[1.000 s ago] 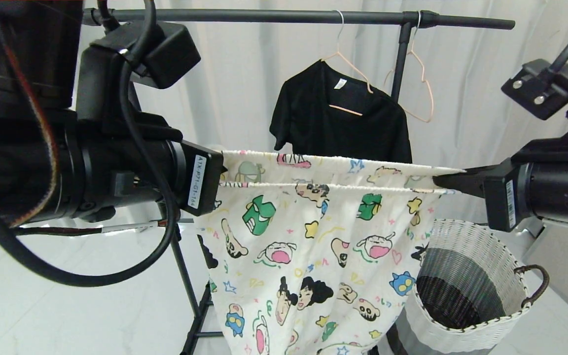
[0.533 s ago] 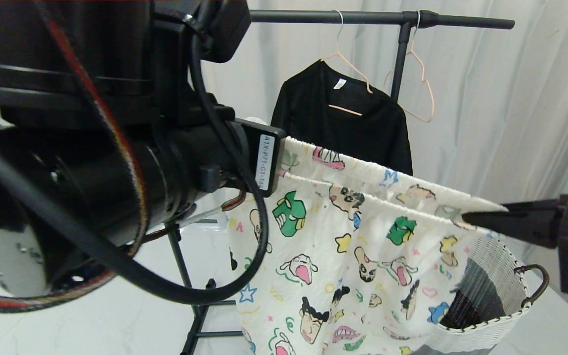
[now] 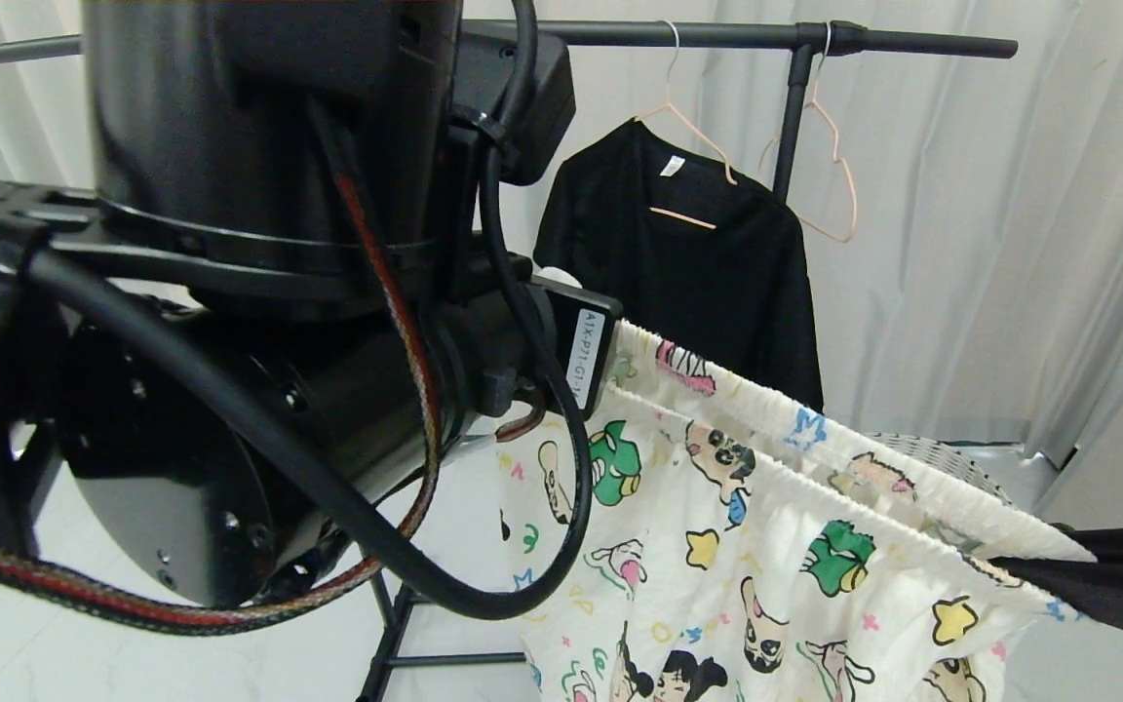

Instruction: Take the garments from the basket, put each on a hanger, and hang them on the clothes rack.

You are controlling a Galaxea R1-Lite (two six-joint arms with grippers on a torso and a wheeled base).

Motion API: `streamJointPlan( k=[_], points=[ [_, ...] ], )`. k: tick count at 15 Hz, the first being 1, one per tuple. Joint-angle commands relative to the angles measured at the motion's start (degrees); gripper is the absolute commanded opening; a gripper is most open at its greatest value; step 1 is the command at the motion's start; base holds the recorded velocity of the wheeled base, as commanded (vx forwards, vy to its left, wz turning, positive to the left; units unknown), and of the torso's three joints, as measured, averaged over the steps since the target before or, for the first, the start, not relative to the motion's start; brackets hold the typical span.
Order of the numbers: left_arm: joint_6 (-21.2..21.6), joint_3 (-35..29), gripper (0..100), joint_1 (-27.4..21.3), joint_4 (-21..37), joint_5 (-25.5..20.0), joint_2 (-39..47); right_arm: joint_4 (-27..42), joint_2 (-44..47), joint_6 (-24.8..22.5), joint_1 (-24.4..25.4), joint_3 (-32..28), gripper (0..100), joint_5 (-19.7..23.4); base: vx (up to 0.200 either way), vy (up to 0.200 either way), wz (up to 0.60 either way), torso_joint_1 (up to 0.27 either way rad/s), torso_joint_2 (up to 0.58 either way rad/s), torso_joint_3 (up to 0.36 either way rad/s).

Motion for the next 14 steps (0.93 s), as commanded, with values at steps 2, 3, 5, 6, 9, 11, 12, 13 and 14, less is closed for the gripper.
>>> streamJointPlan(
  k=[2,3,5,6,9,11,12,13,14],
  points=[
    [0.0,2.3,0,0.0,0.0,0.2,-0.2,-0.3,-0.2,0.1,0.2,1.1,0,-1.5,0.000,0.000,0.00,0.000,0.00,0.000],
    [-0.1,2.3,0,0.0,0.0,0.2,-0.2,-0.4,-0.3,0.2,0.2,1.3,0,-1.9,0.000,0.000,0.00,0.000,0.00,0.000],
    [-0.2,2.5,0,0.0,0.0,0.2,-0.2,-0.4,-0.5,0.3,-0.2,1.3,0,-1.9,0.000,0.000,0.00,0.000,0.00,0.000],
    [-0.5,3.8,0,0.0,0.0,0.2,-0.4,-0.5,-0.4,0.4,-1.0,1.3,0,-2.2,0.000,0.000,0.00,0.000,0.00,0.000],
    [-5.2,11.4,0,-2.8,0.4,0.2,-4.8,-3.3,1.6,0.5,-7.7,1.2,0,-1.9,0.000,0.000,0.00,0.000,0.00,0.000],
    [-13.2,15.3,0,-8.2,0.8,0.3,-6.5,-10.9,6.2,0.8,-12.9,0.4,0,-0.9,0.000,0.000,0.00,0.000,0.00,0.000],
    [-16.0,15.5,0,-10.4,2.9,0.3,-7.3,-14.4,9.2,1.3,-14.4,-1.2,0,-0.6,0.000,0.000,0.00,0.000,0.00,0.000],
    [-17.1,15.6,0,-12.0,6.3,0.3,-8.3,-15.9,11.9,1.6,-14.6,-3.2,0,-0.5,0.000,0.000,0.00,0.000,0.00,0.000],
    [-17.2,16.2,0,-13.0,9.4,0.3,-9.2,-16.3,14.4,1.6,-14.7,-6.2,0,-0.4,0.000,0.000,0.00,0.000,0.00,0.000]
  ],
)
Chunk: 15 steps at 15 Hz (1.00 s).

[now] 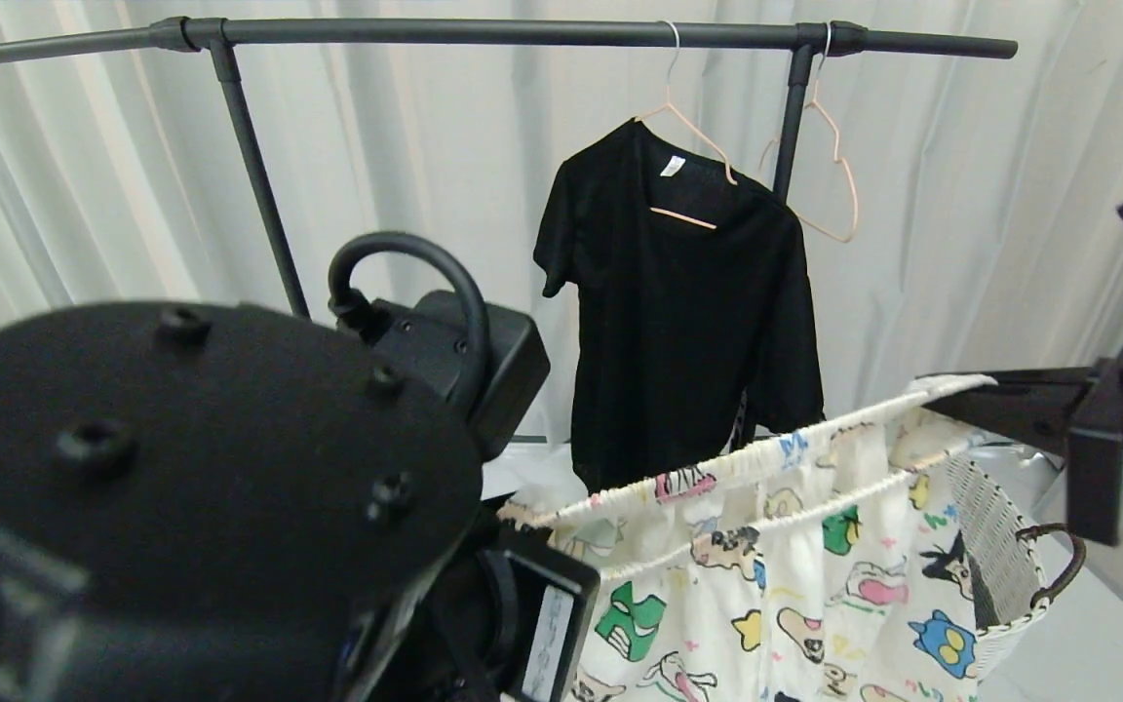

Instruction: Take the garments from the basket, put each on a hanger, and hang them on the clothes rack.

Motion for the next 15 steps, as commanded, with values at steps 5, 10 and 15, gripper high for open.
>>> streamJointPlan(
  k=[5,10,15],
  points=[
    [-0.1,2.2,0,-3.6,1.6,0.1,-4.0,-0.7,11.6,-0.1,0.6,-11.4,0,0.0,0.000,0.000,0.00,0.000,0.00,0.000],
    [6.2,-3.5,0,3.2,1.6,3.5,-2.1,8.1,4.9,-0.1,2.7,-11.2,0,-3.3,0.000,0.000,0.00,0.000,0.00,0.000],
    [8.0,-11.6,0,10.0,1.6,3.4,0.9,15.2,0.7,-0.1,5.4,-10.7,0,-3.5,0.000,0.000,0.00,0.000,0.00,0.000]
  ],
)
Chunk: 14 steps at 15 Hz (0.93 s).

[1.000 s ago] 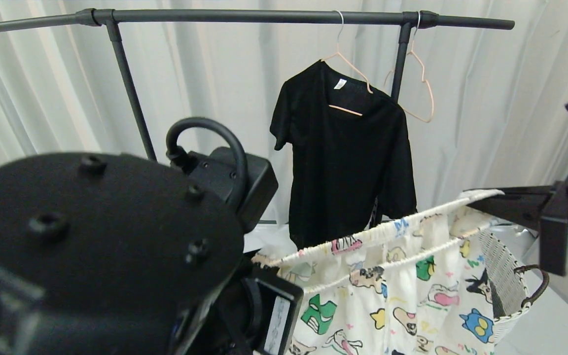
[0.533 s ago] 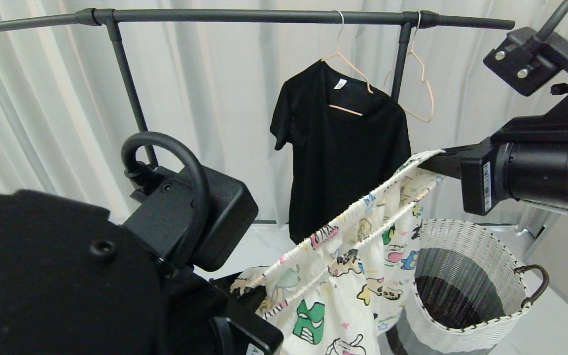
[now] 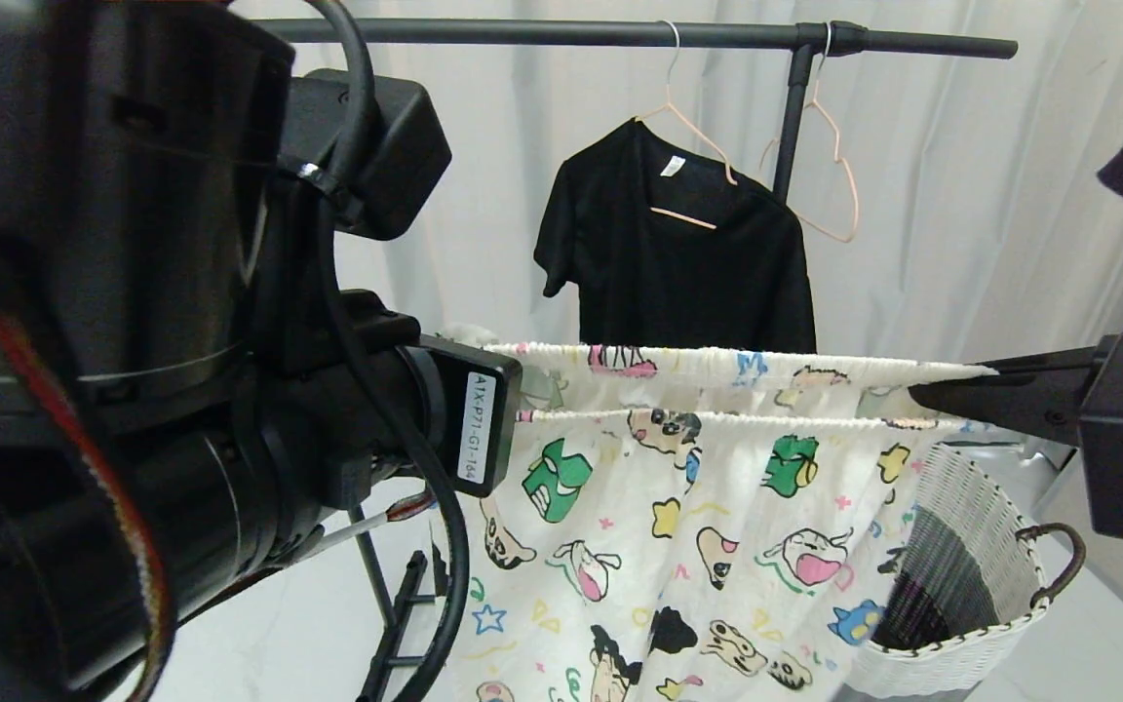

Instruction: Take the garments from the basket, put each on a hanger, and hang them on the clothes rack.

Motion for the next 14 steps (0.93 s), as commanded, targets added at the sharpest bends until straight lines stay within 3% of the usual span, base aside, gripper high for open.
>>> streamJointPlan(
  k=[1,6,7,10,14],
  points=[
    [0.0,-0.4,0,0.8,0.0,0.1,1.1,0.0,-1.4,0.0,0.3,0.1,0,-0.1,0.000,0.000,0.00,0.000,0.00,0.000],
    [-0.1,-0.5,0,0.8,0.1,0.2,1.0,0.2,-1.5,0.1,0.7,0.2,0,-0.1,0.000,0.000,0.00,0.000,0.00,0.000],
    [-0.3,-0.4,0,0.8,0.0,0.2,1.1,0.3,-1.7,0.3,0.7,0.2,100,-0.1,0.000,0.000,0.00,0.000,0.00,0.000],
    [-0.4,-0.5,0,0.8,0.0,0.9,1.8,0.3,-2.5,0.3,1.7,1.2,100,0.0,0.000,0.000,0.00,0.000,0.00,0.000],
    [-0.3,0.2,0,1.8,0.0,6.1,2.9,1.5,-5.6,0.2,0.6,3.9,100,-1.3,0.000,0.000,0.00,0.000,0.00,0.000]
  ],
)
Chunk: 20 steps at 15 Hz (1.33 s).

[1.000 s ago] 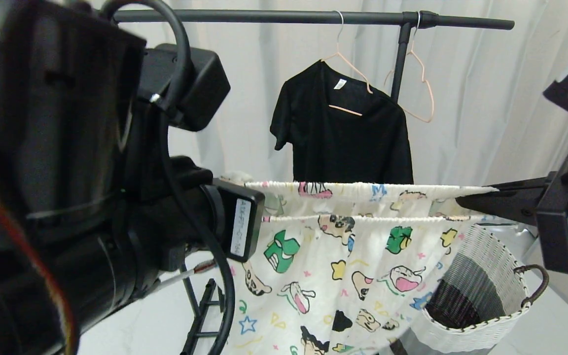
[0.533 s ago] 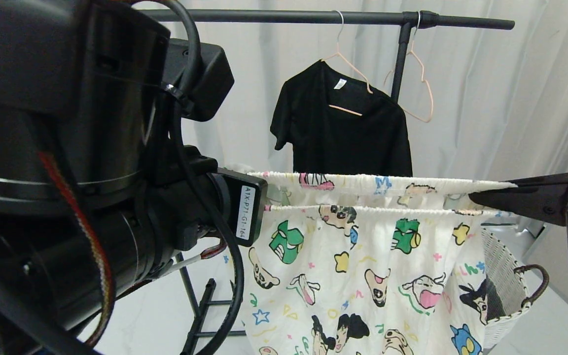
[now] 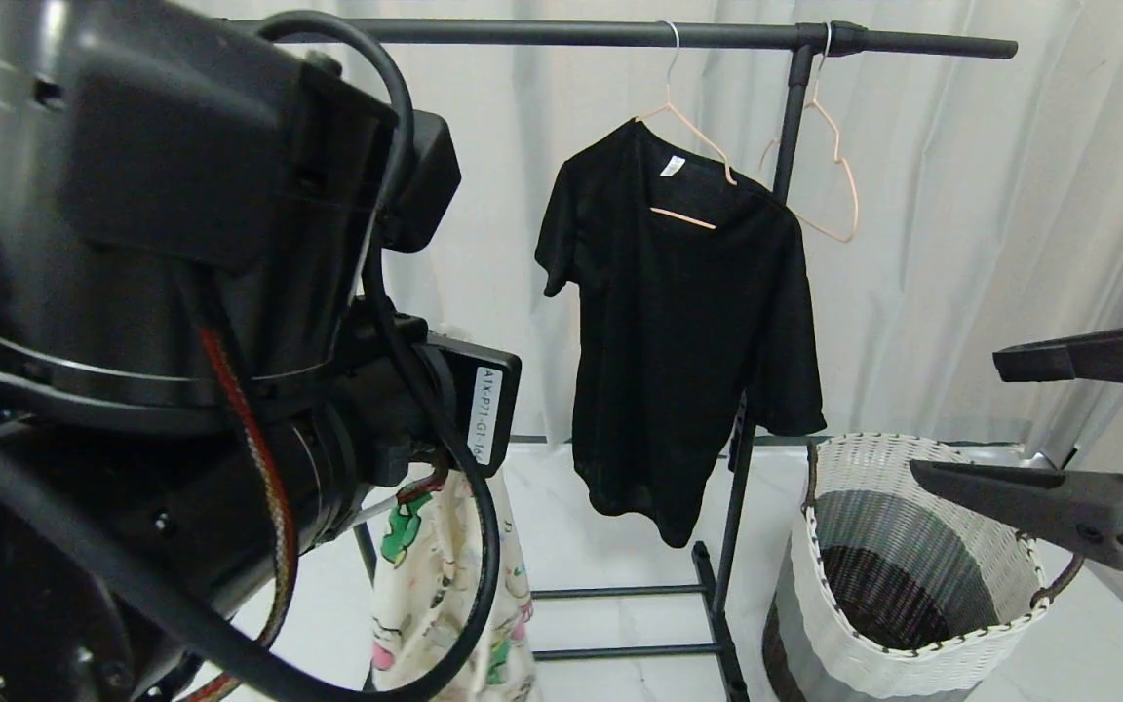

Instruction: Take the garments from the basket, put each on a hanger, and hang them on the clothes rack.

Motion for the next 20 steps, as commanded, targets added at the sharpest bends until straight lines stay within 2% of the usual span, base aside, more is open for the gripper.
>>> streamJointPlan(
  k=[1,2,3,4,6,8,10,11,12,14,15,16,17,18,19,20],
  points=[
    [0.2,1.1,0,0.5,0.0,1.6,0.7,3.5,-1.9,-0.1,-3.9,1.4,100,-4.8,0.000,0.000,0.00,0.000,0.00,0.000],
    [0.2,2.0,0,0.1,0.0,4.8,2.1,7.2,-2.0,0.1,-6.8,2.1,100,-10.2,0.000,0.000,0.00,0.000,0.00,0.000],
    [-0.2,2.6,0,-2.3,0.0,9.2,4.1,8.3,-2.7,0.6,-9.4,3.0,100,-11.7,0.000,0.000,0.00,0.000,0.00,0.000],
    [-1.1,3.0,0,-3.9,0.0,11.8,5.1,8.3,-3.1,1.8,-10.8,3.7,100,-11.7,0.000,0.000,0.00,0.000,0.00,0.000],
    [-4.2,3.8,0,-4.4,0.0,12.1,4.6,8.3,-3.4,3.5,-14.4,4.8,100,-12.3,0.000,0.000,0.00,0.000,0.00,0.000],
    [-4.1,4.6,0,-1.1,0.0,12.1,3.1,8.1,-4.3,3.5,-18.3,7.6,100,-12.8,0.000,0.000,0.00,0.000,0.00,0.000],
    [-4.1,5.4,0,0.7,0.0,12.0,2.1,7.5,-7.1,3.5,-18.8,12.9,100,-17.1,0.000,0.000,0.00,0.000,0.00,0.000],
    [-4.1,6.2,0,2.7,0.1,12.0,1.4,6.9,-8.4,3.5,-18.8,15.1,100,-17.9,0.000,0.000,0.00,0.000,0.00,0.000],
    [-3.7,7.0,0,5.6,0.4,11.8,0.4,6.2,-9.3,3.5,-19.1,16.8,100,-17.9,0.000,0.000,0.00,0.000,0.00,0.000],
    [-0.2,8.7,0,12.4,1.7,10.6,-2.9,2.5,-9.6,4.1,-20.2,20.0,100,-17.6,0.000,0.000,0.00,0.000,0.00,0.000],
    [2.8,10.8,0,18.5,1.7,4.2,-6.5,-4.1,-7.3,7.9,-22.2,21.9,100,-17.5,0.000,0.000,0.00,0.000,0.00,0.000],
    [5.6,12.4,0,24.4,1.7,-4.0,-10.1,-9.5,-4.9,12.6,-22.7,22.5,100,-17.5,0.000,0.000,0.00,0.000,0.00,0.000],
    [7.9,13.9,0,29.5,1.7,-11.1,-12.7,-12.2,-2.3,15.5,-23.8,22.4,100,-17.6,0.000,0.000,0.00,0.000,0.00,0.000],
    [9.4,14.9,0,33.5,1.7,-15.7,-14.6,-13.7,-0.8,16.4,-24.5,22.3,100,-17.5,0.000,0.000,0.00,0.000,0.00,0.000],
    [9.6,15.5,0,36.4,1.6,-17.9,-15.3,-14.1,-0.5,16.4,-24.6,22.4,100,-17.3,0.000,0.000,0.00,0.000,0.00,0.000],
    [9.4,16.2,0,38.2,1.6,-18.3,-15.5,-14.0,-0.3,16.4,-24.6,22.5,100,-16.5,0.000,0.000,0.00,0.000,0.00,0.000]
  ],
)
